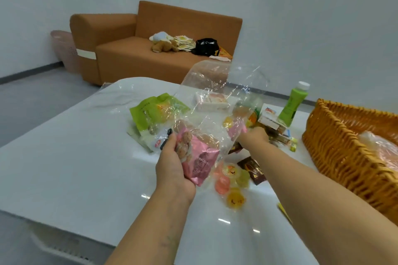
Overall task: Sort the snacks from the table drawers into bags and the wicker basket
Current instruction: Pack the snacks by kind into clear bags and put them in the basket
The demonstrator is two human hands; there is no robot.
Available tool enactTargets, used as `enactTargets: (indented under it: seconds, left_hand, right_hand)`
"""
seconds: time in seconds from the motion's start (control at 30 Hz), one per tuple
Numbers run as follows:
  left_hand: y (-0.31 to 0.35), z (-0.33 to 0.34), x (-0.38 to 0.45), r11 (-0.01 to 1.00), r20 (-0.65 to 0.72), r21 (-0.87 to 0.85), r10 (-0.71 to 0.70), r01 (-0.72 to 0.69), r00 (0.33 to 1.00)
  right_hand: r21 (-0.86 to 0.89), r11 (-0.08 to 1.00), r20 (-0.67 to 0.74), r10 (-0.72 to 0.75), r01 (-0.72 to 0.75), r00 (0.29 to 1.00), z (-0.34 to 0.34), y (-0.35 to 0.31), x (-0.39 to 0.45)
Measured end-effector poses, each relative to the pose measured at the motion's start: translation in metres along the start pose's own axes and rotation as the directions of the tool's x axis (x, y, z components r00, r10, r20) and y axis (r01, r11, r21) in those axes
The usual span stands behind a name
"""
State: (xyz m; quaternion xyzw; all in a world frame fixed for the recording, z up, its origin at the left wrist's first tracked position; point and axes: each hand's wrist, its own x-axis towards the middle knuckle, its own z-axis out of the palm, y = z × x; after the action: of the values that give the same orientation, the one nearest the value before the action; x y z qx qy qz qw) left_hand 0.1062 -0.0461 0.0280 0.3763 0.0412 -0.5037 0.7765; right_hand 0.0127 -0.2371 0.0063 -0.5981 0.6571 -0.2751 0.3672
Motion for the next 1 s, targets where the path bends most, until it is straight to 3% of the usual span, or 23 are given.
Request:
enactTargets:
  seconds: [0.13, 0.33, 0.53, 0.8, 1.0]
  left_hand:
    - [-0.008, 0.006, -0.009, 1.0, -0.001, -0.01, 0.006, -0.006, 1.0]
    - [-0.025, 0.019, -0.024, 1.0, 0.111, -0.003, 0.02, -0.02, 0.994]
    - [-0.041, 0.021, -0.05, 0.993, 0.18, 0.075, 0.075, -0.089, 0.981]
    - [-0.06, -0.019, -0.098, 0.974, 0.259, 0.182, 0.082, -0.132, 0.962]
    - [-0.068, -0.026, -0.098, 0.849, 0.23, 0.478, 0.126, -0.224, 0.965]
  right_hand:
    - [0.139, 0.982, -0.094, -0.113, 0.125, 0.989, -0.041, 0.035, -0.043]
    - [0.109, 0.956, -0.297, -0.231, 0.274, 0.926, -0.087, 0.099, -0.099]
    - [0.178, 0.948, -0.173, -0.235, 0.265, 0.956, -0.092, 0.106, -0.092]
    - [0.534, 0.83, -0.037, -0.164, 0.158, 0.986, -0.152, 0.103, -0.109]
    - [0.689, 0.725, 0.086, -0.095, 0.01, 0.992, -0.203, 0.106, -0.123]
